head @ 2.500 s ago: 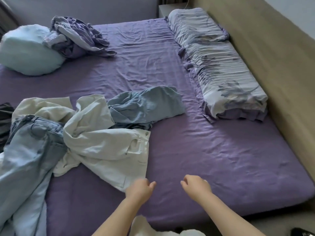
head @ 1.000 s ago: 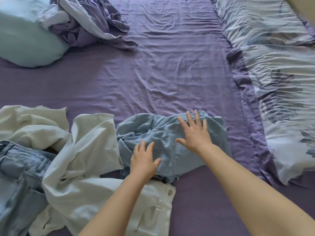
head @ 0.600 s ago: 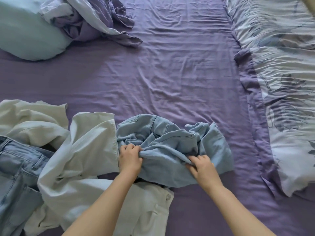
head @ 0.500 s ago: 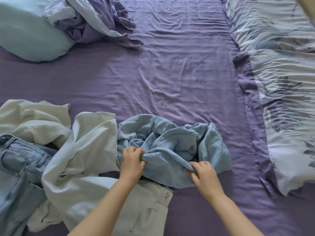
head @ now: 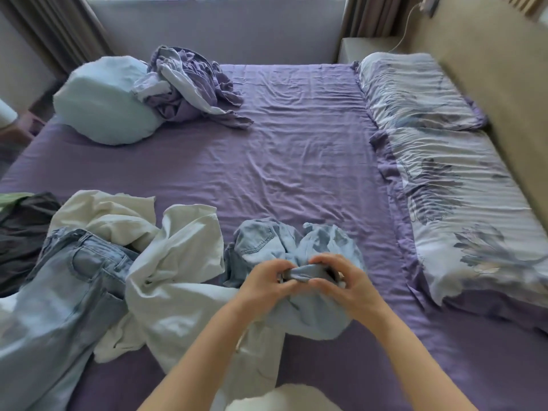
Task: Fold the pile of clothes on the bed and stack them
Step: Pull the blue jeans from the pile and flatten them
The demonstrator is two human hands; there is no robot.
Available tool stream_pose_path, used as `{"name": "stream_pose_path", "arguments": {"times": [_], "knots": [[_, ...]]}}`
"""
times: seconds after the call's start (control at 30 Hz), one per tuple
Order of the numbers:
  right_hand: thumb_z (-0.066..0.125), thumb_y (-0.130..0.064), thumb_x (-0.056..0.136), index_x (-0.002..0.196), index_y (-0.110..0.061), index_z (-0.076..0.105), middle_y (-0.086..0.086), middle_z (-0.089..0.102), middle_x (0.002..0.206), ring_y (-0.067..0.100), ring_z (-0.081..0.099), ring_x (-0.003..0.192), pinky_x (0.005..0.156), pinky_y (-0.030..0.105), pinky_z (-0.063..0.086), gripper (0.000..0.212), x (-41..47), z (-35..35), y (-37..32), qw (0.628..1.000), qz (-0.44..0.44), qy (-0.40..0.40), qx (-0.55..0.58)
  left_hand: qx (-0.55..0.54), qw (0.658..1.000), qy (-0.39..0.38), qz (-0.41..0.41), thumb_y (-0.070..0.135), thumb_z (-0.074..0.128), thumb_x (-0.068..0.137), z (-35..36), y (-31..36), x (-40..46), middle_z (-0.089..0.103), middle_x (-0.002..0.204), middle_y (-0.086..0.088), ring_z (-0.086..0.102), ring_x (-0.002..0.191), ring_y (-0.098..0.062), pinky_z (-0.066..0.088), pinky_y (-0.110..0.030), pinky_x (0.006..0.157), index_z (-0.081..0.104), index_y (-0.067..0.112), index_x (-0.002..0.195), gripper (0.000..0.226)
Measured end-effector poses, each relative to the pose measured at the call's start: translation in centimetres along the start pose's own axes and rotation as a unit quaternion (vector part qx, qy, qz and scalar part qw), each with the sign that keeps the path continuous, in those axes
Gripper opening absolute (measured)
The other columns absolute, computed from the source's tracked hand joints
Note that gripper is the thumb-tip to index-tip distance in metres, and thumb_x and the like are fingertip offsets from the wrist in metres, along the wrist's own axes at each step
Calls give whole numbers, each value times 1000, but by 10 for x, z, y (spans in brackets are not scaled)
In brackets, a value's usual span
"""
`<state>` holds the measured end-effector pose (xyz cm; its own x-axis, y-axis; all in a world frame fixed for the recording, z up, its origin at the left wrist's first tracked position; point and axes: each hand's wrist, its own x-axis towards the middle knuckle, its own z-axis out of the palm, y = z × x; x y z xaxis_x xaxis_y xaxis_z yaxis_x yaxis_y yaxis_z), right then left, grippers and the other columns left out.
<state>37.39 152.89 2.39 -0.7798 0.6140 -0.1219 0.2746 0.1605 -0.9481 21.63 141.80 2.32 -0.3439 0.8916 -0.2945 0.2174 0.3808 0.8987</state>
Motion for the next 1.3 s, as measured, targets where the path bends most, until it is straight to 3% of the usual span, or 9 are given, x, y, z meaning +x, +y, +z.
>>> {"name": "stream_pose_path", "arguments": {"times": [0.2,0.33,0.47,0.6,0.73,0.9,1.03,1.17,1.3], "knots": [[74,-12,80,78,-25,73,-10,69,81,5,60,78,74,19,46,13,-62,-5,-24,996,21,39,82,-221,970,95,-35,27,73,77,-2,22,-54,73,84,-4,67,86,-18,50,-17,71,73,19,79,8],[72,-20,73,84,-17,74,-1,69,80,9,60,75,69,18,50,11,-97,-14,-48,975,-6,30,220,-179,943,131,-249,42,76,78,21,4,-74,53,133,-9,49,125,-26,40,-34,102,51,8,130,67],[73,-12,74,83,-8,72,1,67,78,9,59,74,65,17,48,10,-136,-25,-59,976,-7,-53,212,-387,860,107,-316,40,72,82,37,0,-87,65,112,-15,58,110,-29,47,-38,93,59,2,117,54],[75,-13,79,82,-12,72,-5,67,74,5,56,70,63,17,43,5,-161,-29,-48,996,45,-43,63,-309,917,176,-180,-5,62,86,49,15,-87,54,131,-18,57,114,-35,48,-46,97,40,6,143,62],[67,-10,87,94,-20,68,-4,71,88,12,64,86,75,29,53,13,-157,-26,-30,990,108,62,58,-225,969,96,-24,-13,58,83,65,42,-114,46,141,-4,58,116,-9,49,-29,96,31,28,146,80],[68,-23,87,110,-26,54,2,60,115,2,60,97,70,11,47,27,-129,-13,-26,979,151,89,104,-36,993,-31,106,-4,61,83,119,42,-161,21,152,11,26,135,13,24,-12,112,9,25,144,85],[69,-13,82,124,-14,56,-1,59,100,11,61,84,63,19,47,45,-129,-4,3,969,240,-35,-55,6,996,-90,18,3,55,91,139,11,-181,36,149,5,36,130,8,24,0,100,22,24,146,68],[58,-2,83,100,-20,71,-5,70,96,9,62,91,79,19,46,28,-149,0,24,980,154,-11,-128,16,992,-102,-66,8,58,90,144,-23,-193,56,115,4,54,84,4,41,-10,81,50,21,131,43],[57,1,88,89,-25,70,-7,72,92,8,63,90,81,19,47,29,-173,-11,14,993,118,15,-18,15,991,43,-123,14,67,84,143,-41,-186,62,113,3,60,110,-13,44,-16,91,59,13,122,38]]}}
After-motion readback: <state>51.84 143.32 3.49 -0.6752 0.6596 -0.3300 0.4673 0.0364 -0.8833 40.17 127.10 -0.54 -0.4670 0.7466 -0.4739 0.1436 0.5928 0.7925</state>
